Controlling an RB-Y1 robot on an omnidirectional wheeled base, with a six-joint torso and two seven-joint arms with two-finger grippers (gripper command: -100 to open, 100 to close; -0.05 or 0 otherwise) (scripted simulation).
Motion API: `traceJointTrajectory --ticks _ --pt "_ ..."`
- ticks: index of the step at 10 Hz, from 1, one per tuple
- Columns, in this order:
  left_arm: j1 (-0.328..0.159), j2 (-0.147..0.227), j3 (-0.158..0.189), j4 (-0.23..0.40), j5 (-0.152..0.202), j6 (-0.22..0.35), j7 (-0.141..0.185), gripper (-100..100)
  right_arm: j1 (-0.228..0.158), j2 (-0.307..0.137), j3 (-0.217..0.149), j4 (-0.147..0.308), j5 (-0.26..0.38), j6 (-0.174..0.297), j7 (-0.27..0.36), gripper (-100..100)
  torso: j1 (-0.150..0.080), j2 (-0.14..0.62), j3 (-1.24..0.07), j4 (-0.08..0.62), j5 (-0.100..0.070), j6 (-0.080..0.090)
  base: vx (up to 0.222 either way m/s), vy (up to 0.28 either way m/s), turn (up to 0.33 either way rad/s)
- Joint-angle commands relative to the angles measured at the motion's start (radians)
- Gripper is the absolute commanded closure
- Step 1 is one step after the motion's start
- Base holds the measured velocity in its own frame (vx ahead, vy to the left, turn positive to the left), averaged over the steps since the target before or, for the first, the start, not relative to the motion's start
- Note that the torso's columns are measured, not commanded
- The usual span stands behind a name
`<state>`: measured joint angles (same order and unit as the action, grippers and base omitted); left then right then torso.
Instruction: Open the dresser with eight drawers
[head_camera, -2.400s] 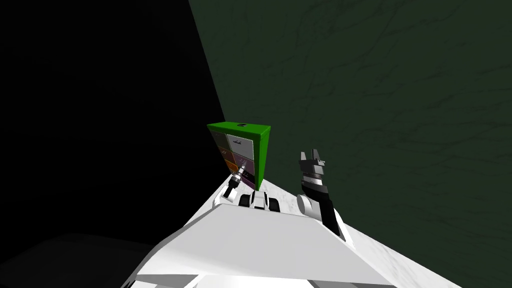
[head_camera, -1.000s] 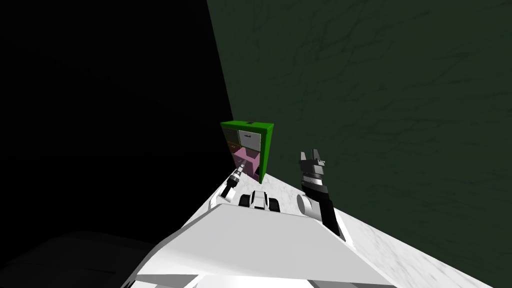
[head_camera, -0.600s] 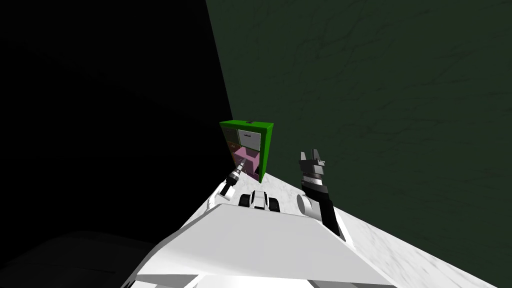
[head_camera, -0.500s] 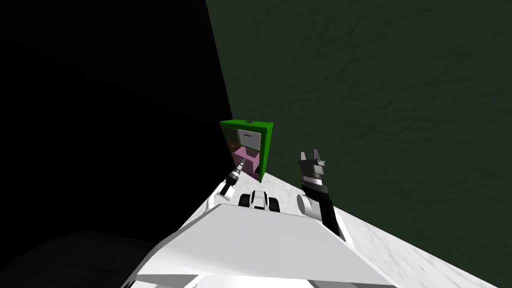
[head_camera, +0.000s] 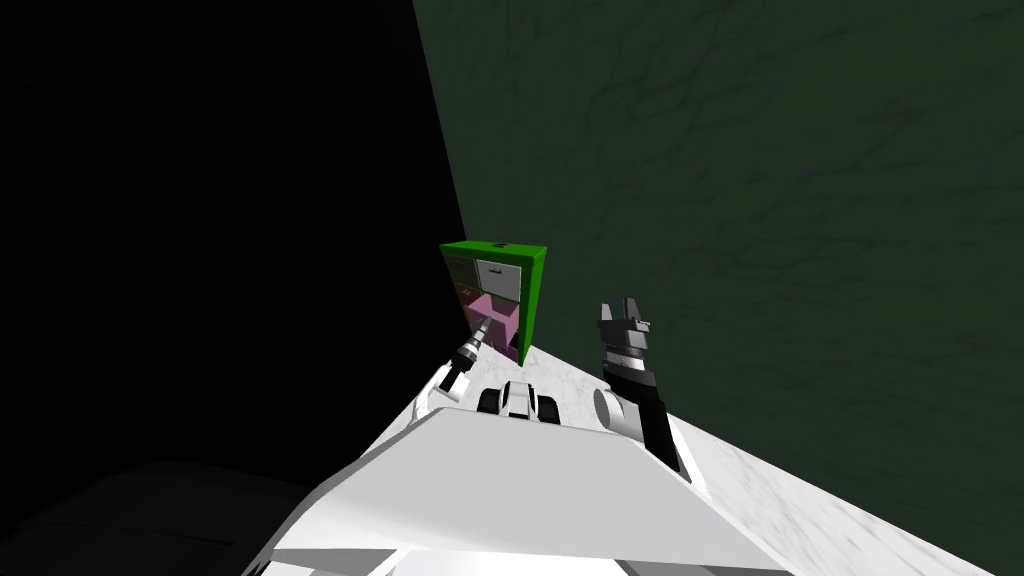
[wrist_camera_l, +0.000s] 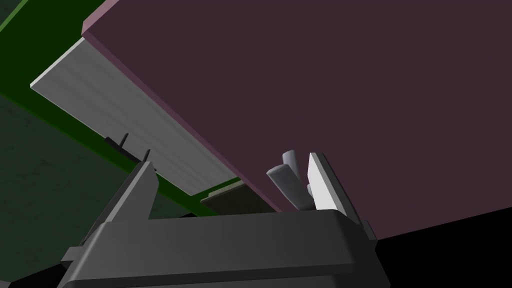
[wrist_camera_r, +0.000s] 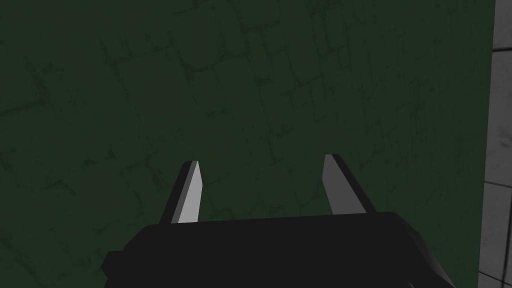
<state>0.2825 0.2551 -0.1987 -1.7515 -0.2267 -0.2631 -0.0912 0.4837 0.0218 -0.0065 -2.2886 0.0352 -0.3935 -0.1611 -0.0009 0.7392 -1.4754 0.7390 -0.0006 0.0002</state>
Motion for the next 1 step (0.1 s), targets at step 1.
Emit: traceJointTrajectory --ticks 1 --pt "0.000 0.000 0.000 0.000 0.000 0.000 0.000 0 0.000 0.000 0.000 0.000 0.000 0.000 0.000 0 0.000 0.000 0.000 0.000 0.000 0.000 0.000 0.000 0.000"
